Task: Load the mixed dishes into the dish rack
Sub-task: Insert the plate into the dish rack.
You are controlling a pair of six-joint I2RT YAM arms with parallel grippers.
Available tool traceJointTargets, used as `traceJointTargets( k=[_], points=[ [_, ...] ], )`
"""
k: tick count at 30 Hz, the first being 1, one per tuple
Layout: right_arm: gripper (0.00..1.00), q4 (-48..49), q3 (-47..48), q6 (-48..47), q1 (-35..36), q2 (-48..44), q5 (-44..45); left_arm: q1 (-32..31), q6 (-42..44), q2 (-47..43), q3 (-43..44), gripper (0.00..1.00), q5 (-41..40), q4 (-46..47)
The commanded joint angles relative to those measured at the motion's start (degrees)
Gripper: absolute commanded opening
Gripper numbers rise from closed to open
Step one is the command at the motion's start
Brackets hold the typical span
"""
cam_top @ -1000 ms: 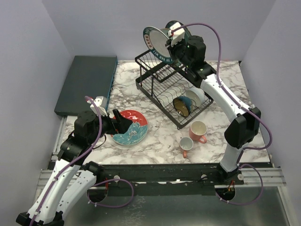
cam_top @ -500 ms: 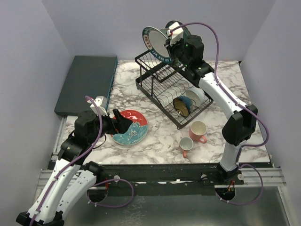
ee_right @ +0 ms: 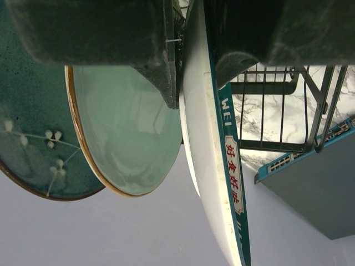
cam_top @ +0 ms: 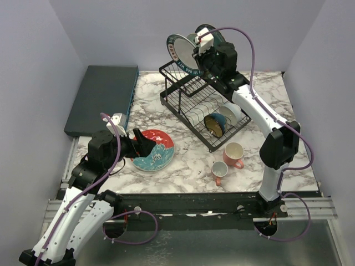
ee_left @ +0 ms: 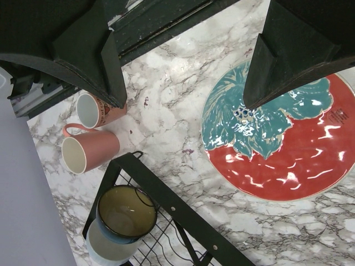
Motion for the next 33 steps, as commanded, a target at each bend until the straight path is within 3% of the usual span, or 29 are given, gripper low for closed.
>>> traceJointTargets(
  k=[1, 33],
  points=[
    [0.00, 2.84, 1.31, 1.17, -0.24, 0.33, -1.50, -0.06, 0.83, 0.28, -0.24, 0.94, -1.12, 1.03],
    [0.00, 7.99, -14.01, 4.43, -0.25, -5.00, -0.94, -0.01, 0.71, 0.34, -0.35, 0.94, -1.04, 0.98]
  ],
)
